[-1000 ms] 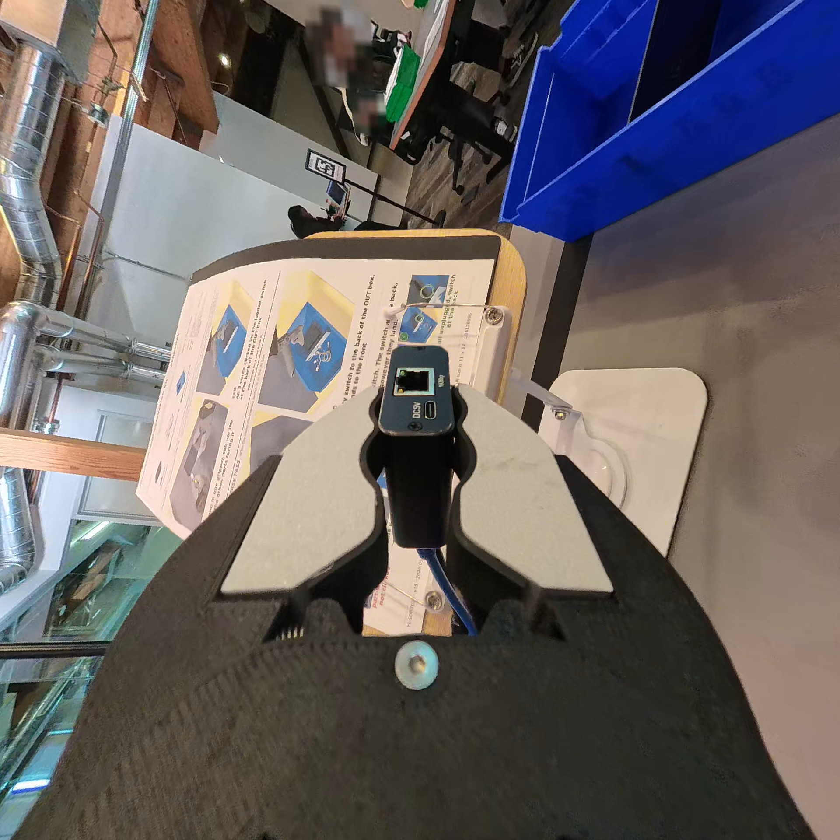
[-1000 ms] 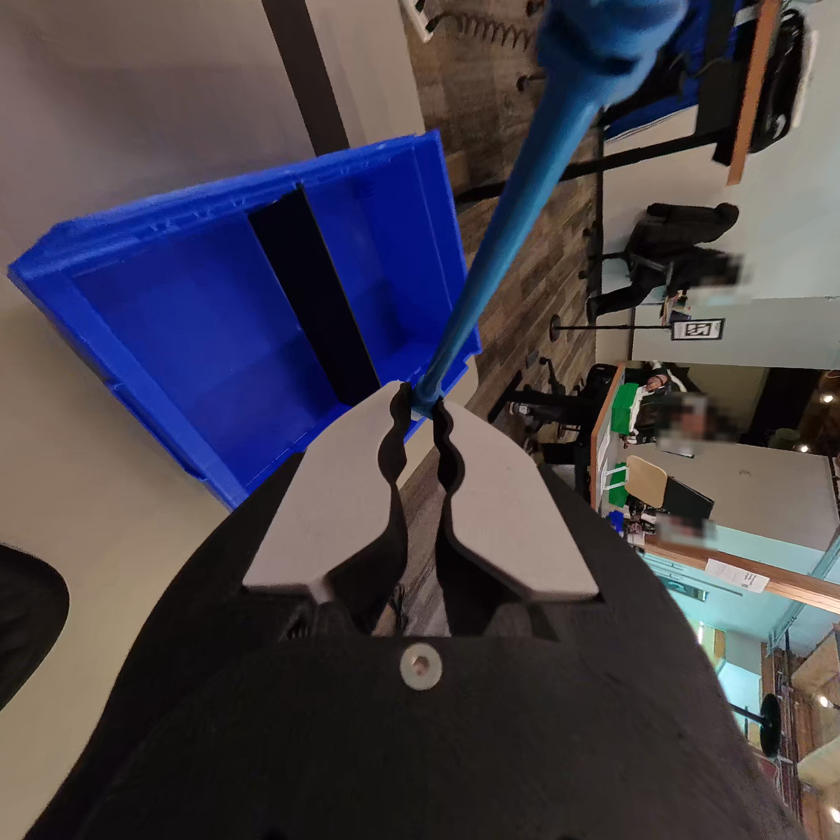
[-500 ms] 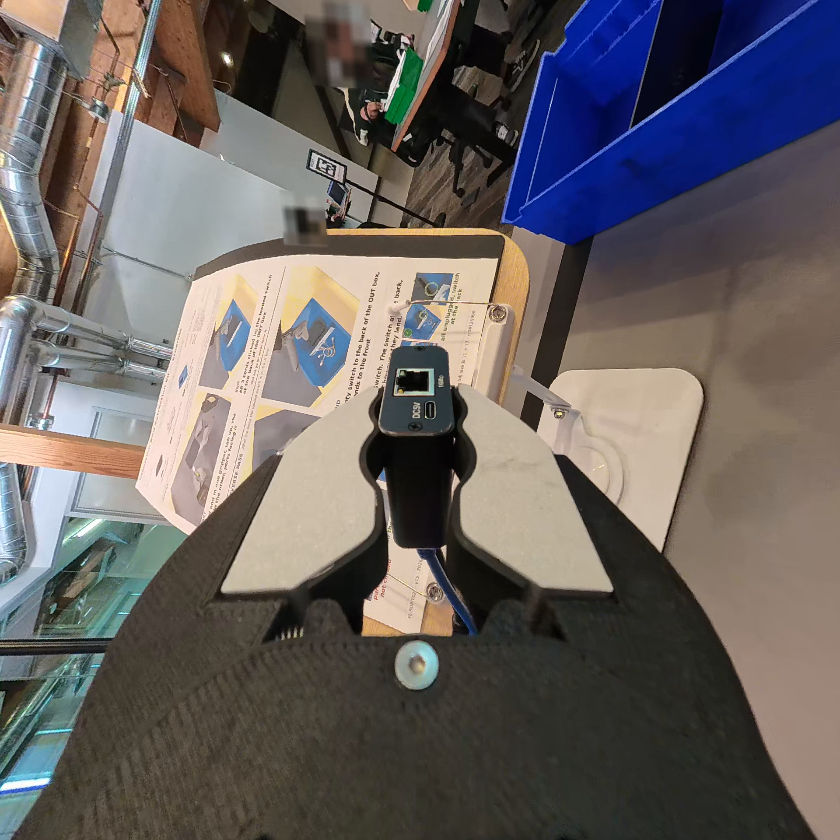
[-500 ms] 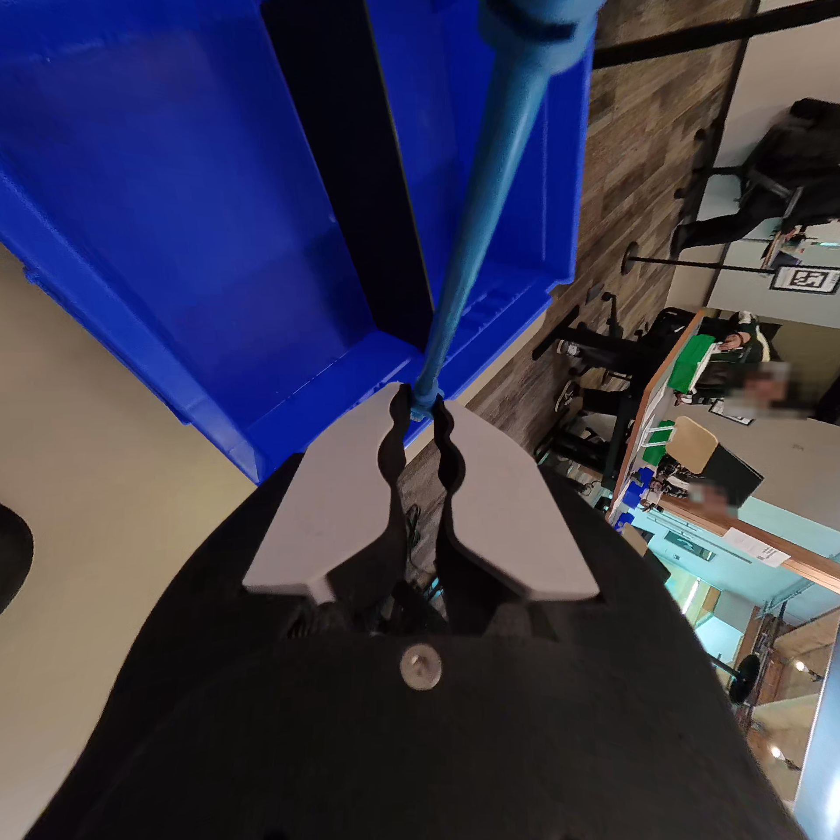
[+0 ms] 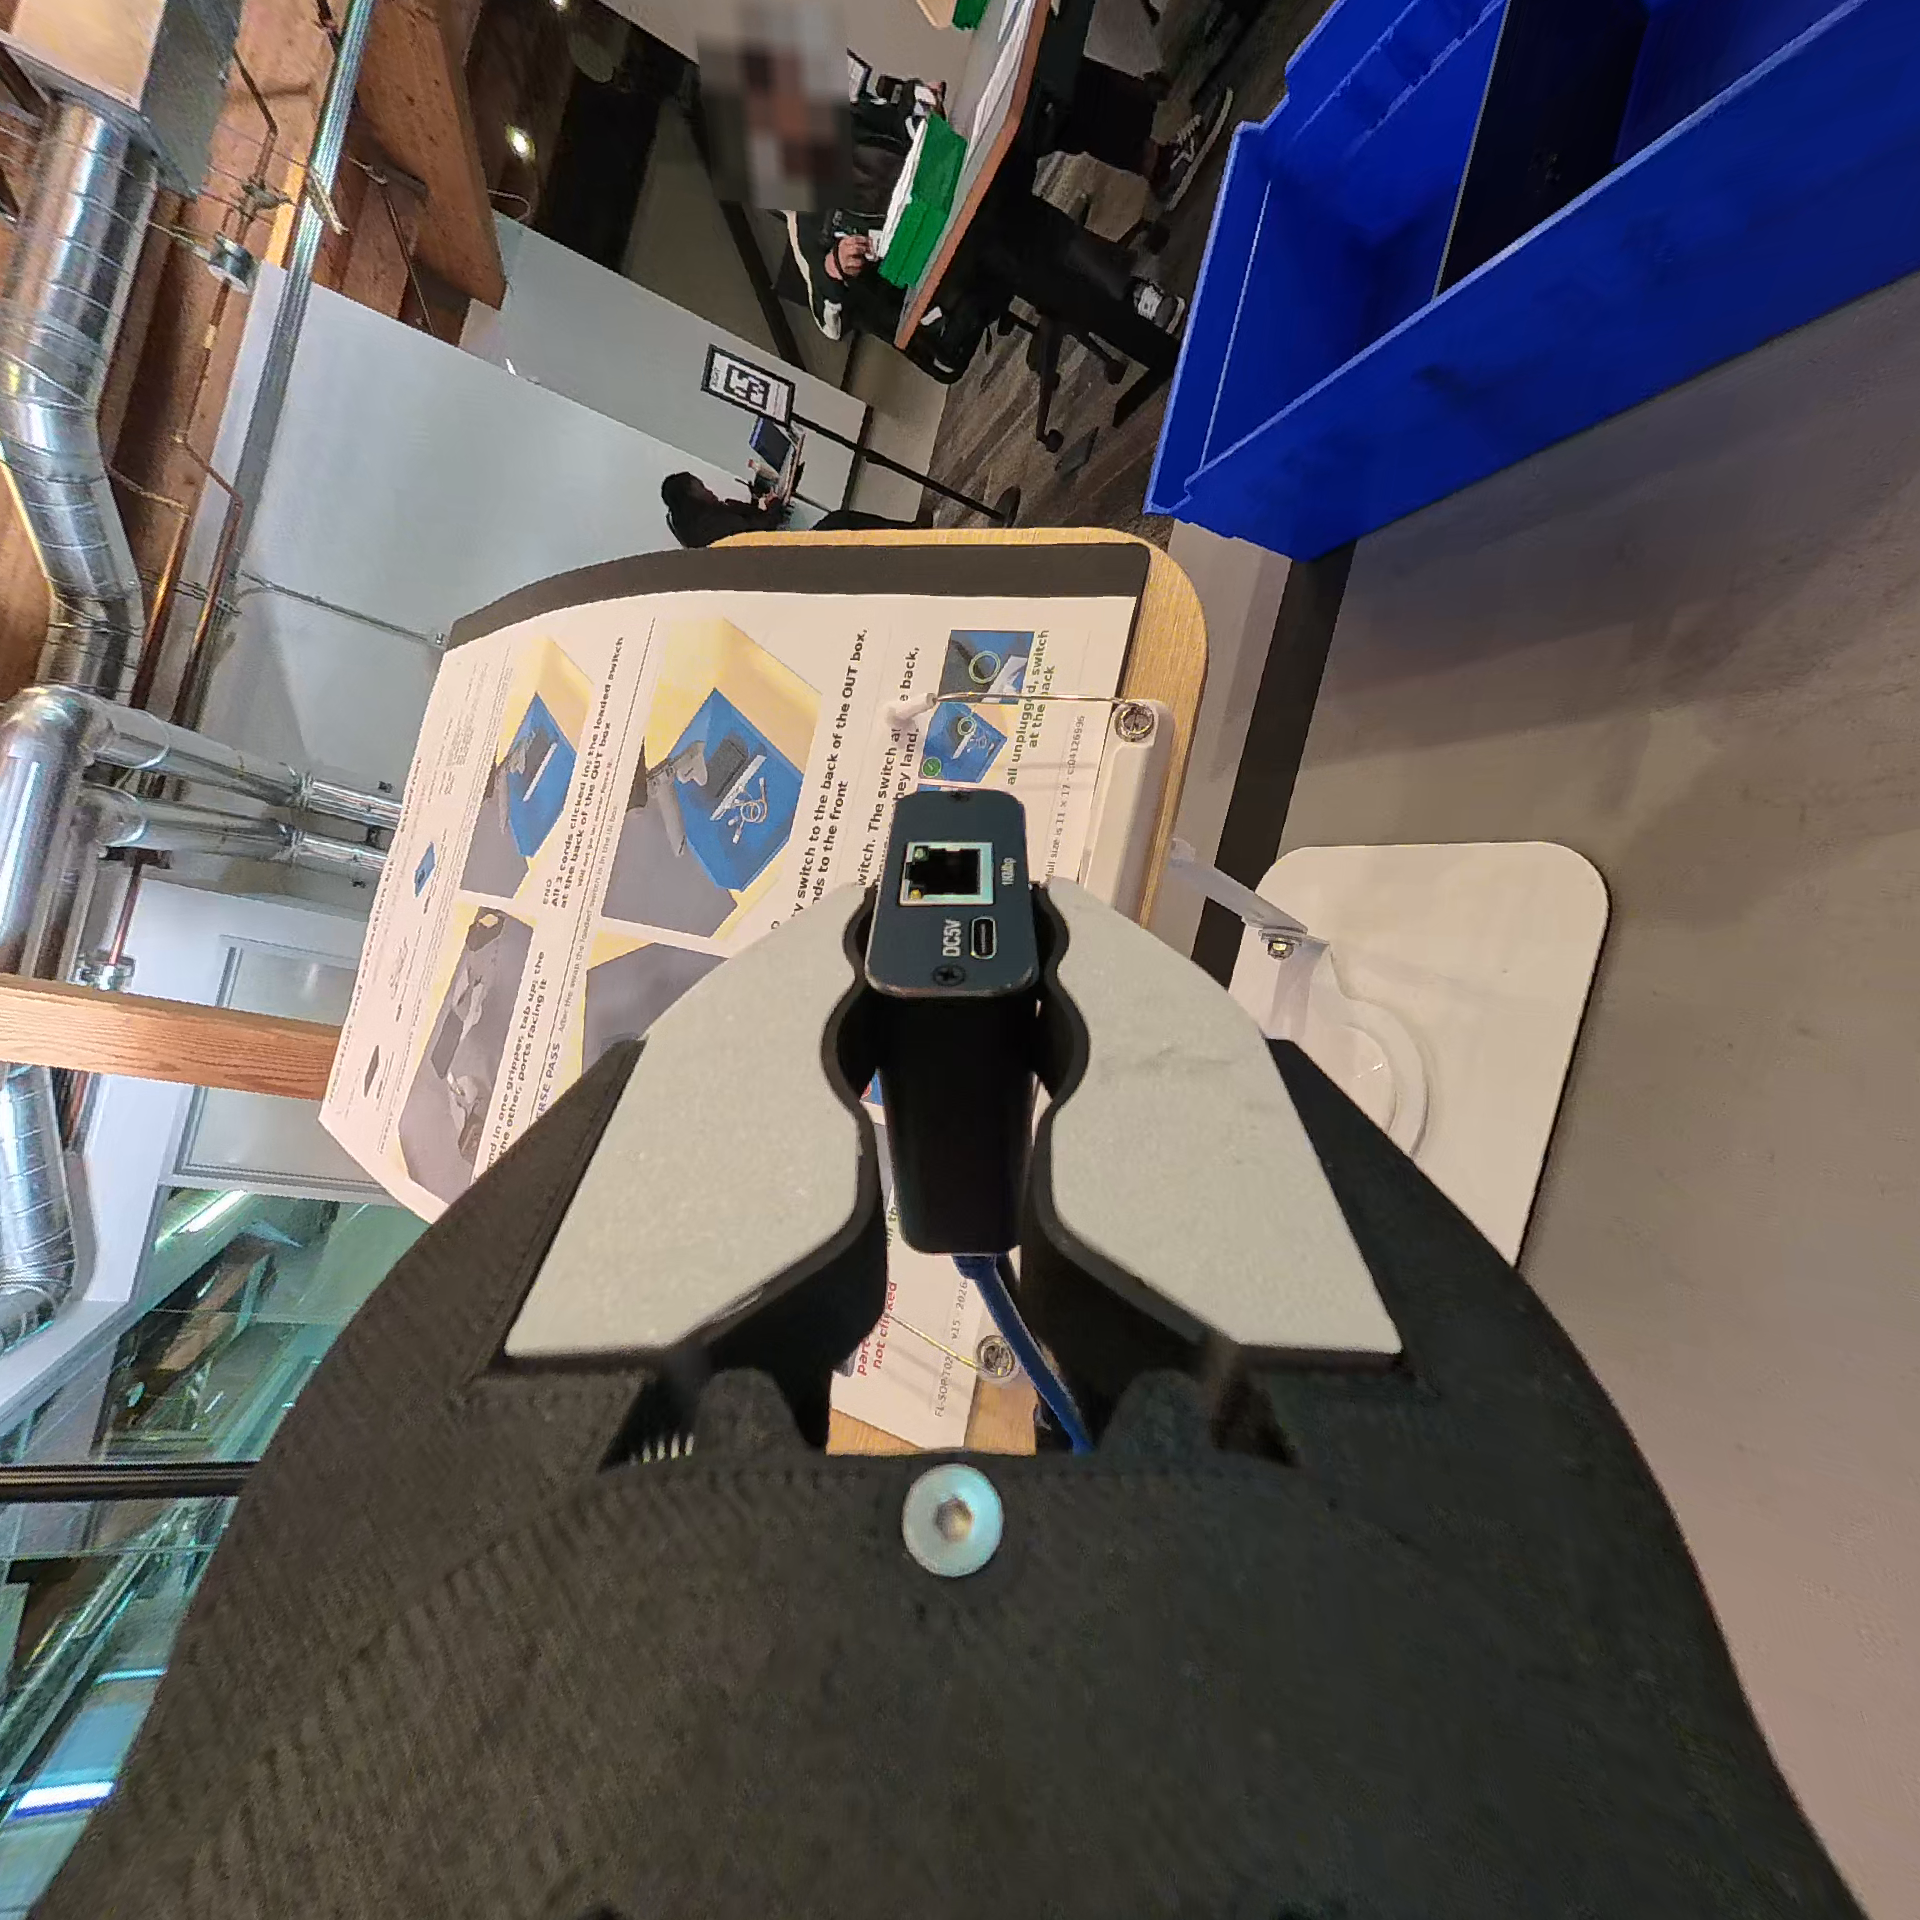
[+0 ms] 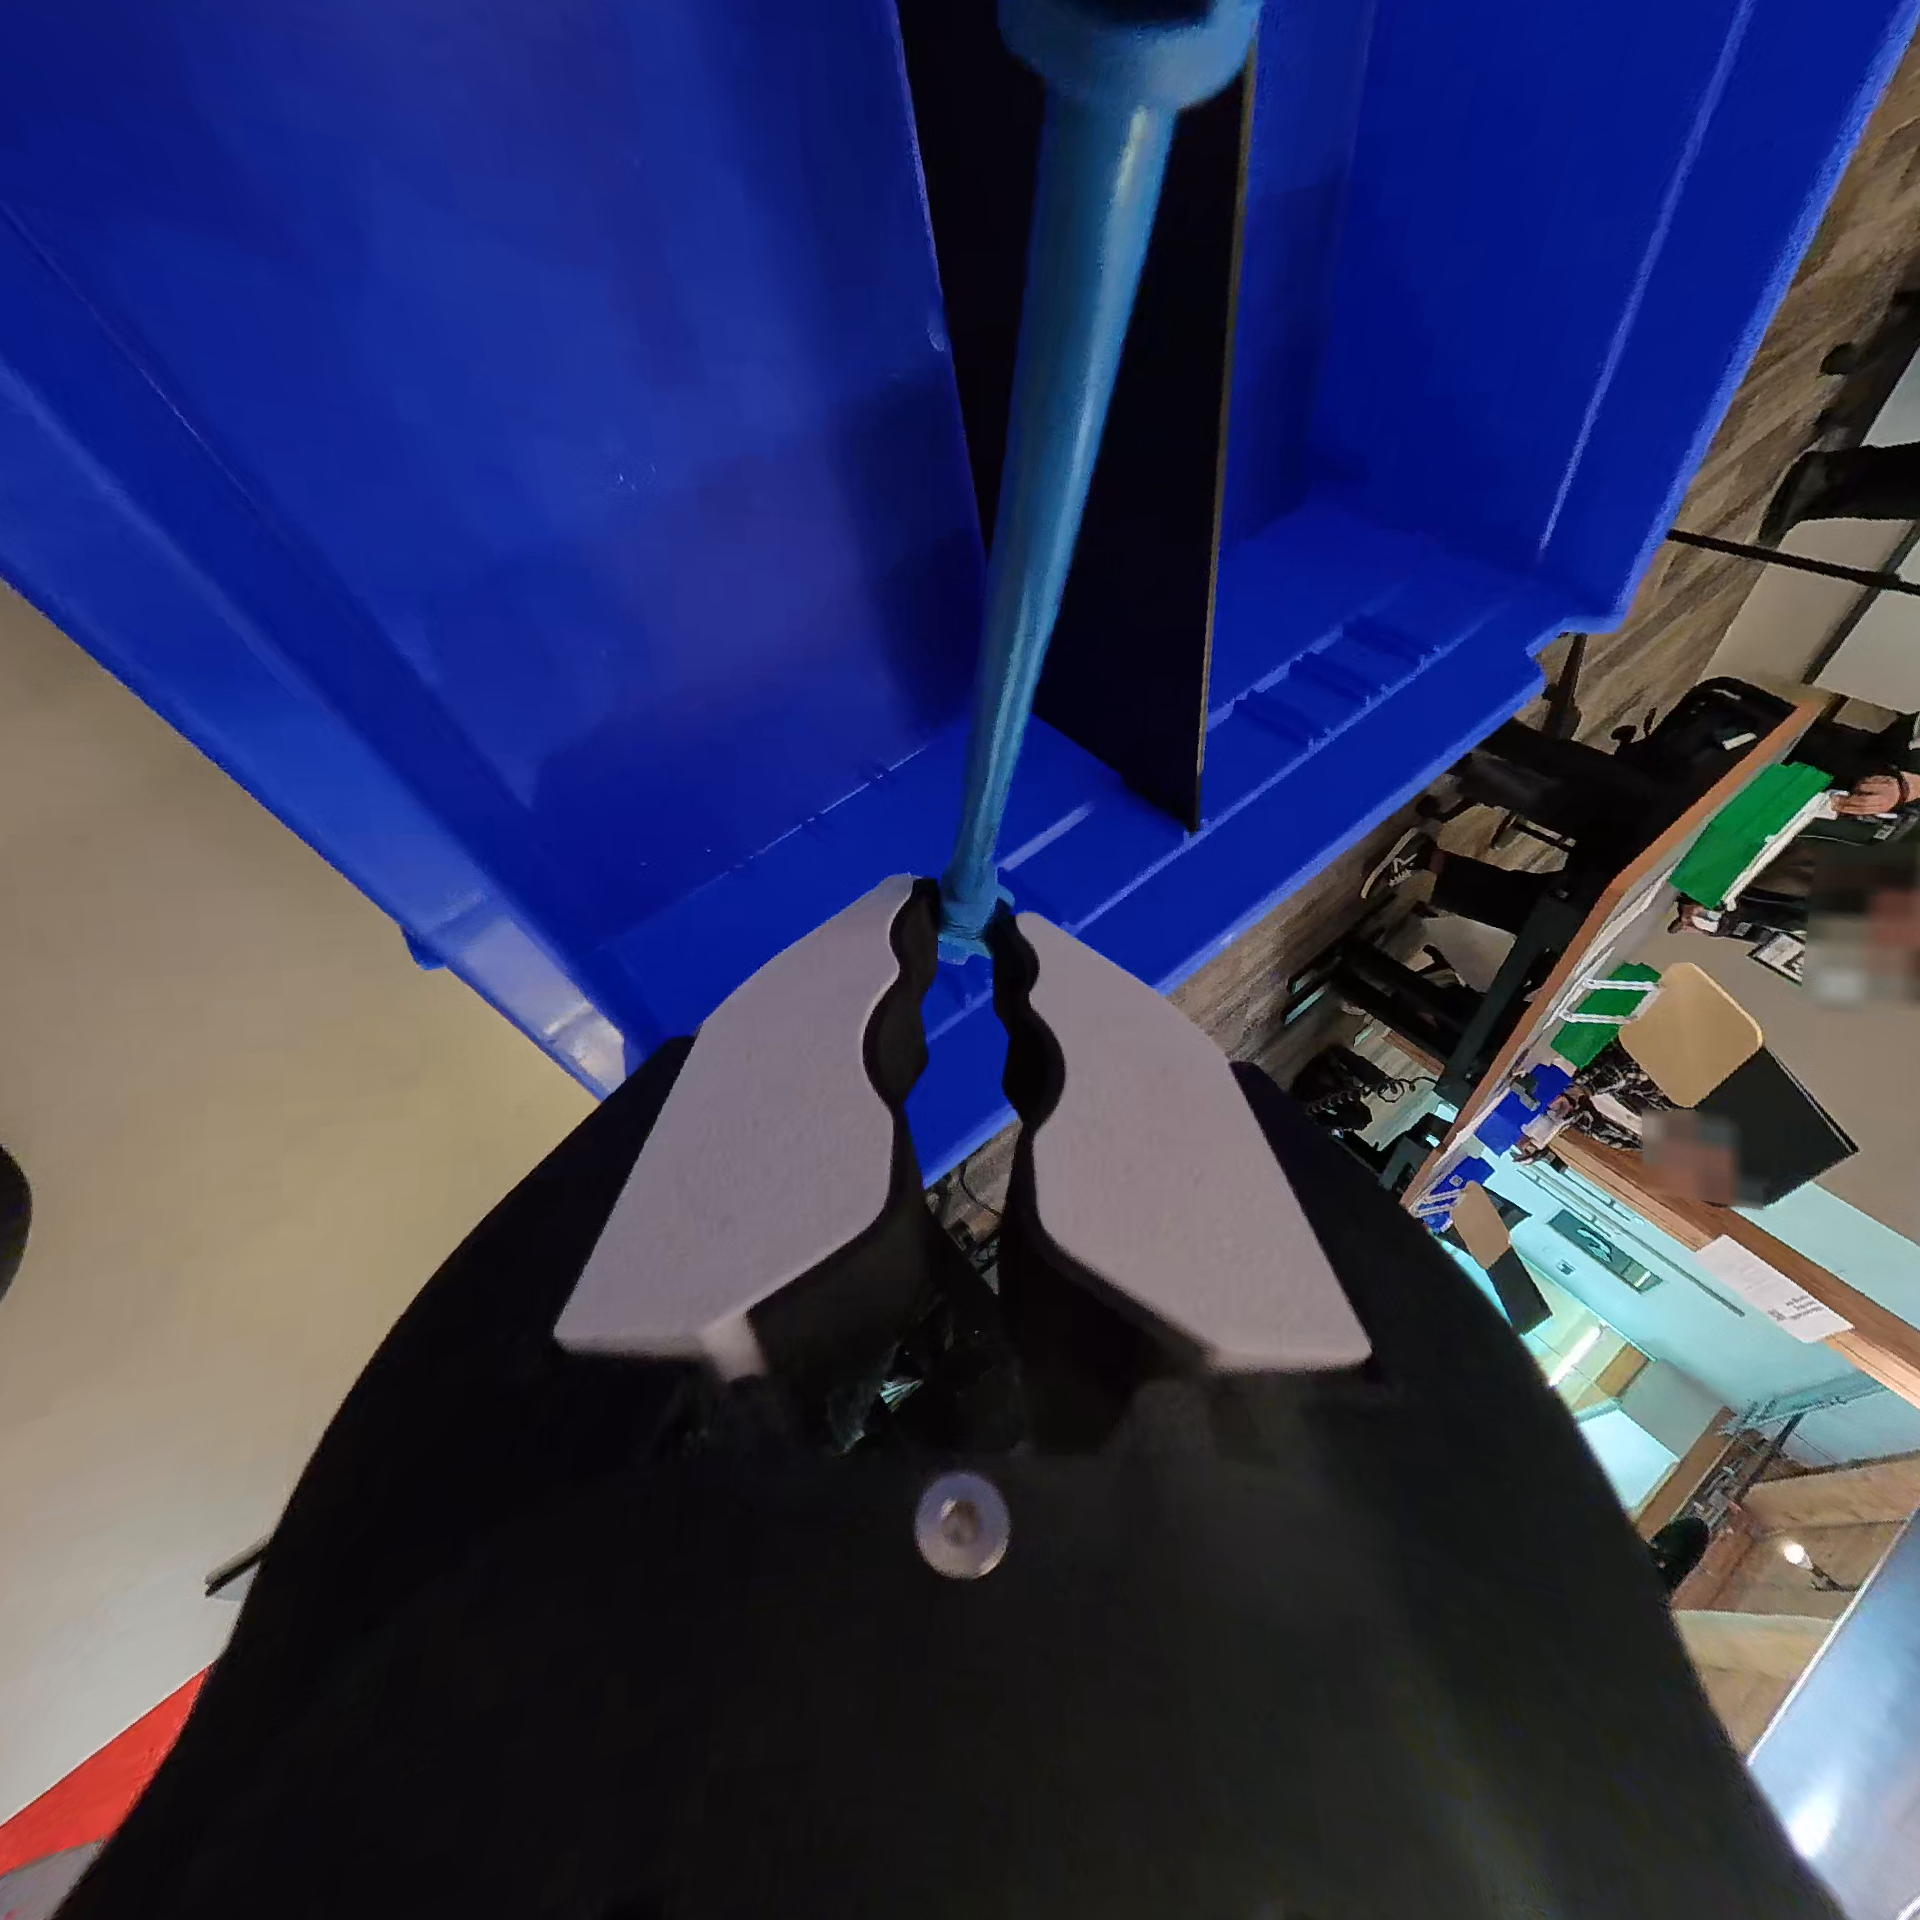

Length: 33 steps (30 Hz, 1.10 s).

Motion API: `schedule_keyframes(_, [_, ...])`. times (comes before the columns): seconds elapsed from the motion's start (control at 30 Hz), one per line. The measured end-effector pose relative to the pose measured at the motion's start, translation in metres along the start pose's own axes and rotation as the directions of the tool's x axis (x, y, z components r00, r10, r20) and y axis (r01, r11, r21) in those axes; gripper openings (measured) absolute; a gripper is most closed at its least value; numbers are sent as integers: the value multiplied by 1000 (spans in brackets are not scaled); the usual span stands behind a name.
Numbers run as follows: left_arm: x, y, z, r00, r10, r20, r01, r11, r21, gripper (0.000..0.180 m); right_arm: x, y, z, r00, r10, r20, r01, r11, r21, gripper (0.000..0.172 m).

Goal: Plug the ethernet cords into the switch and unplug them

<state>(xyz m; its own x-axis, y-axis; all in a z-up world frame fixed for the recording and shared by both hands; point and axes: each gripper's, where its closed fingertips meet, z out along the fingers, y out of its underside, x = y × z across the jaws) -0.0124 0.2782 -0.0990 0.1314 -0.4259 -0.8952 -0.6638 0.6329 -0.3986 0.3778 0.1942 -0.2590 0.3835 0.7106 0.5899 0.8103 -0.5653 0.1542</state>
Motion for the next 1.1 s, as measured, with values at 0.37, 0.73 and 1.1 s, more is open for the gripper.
schedule_keyframes(0.37, [1,-1,-1,1000,1,-6,-1,1000,0,26,-21,6,31,977,37,211,-10,992,-127,13])
schedule_keyframes(0.73, [5,-7,-1,1000,9,-13,-9,1000,17,26,10,-12,-10,983,139,119,-138,990,-17,80])
schedule_keyframes(1.1, [19,-33,-7,998,28,-53,-24,997,73,26,15,-181,-228,994,49,-95,39,661,749,66])
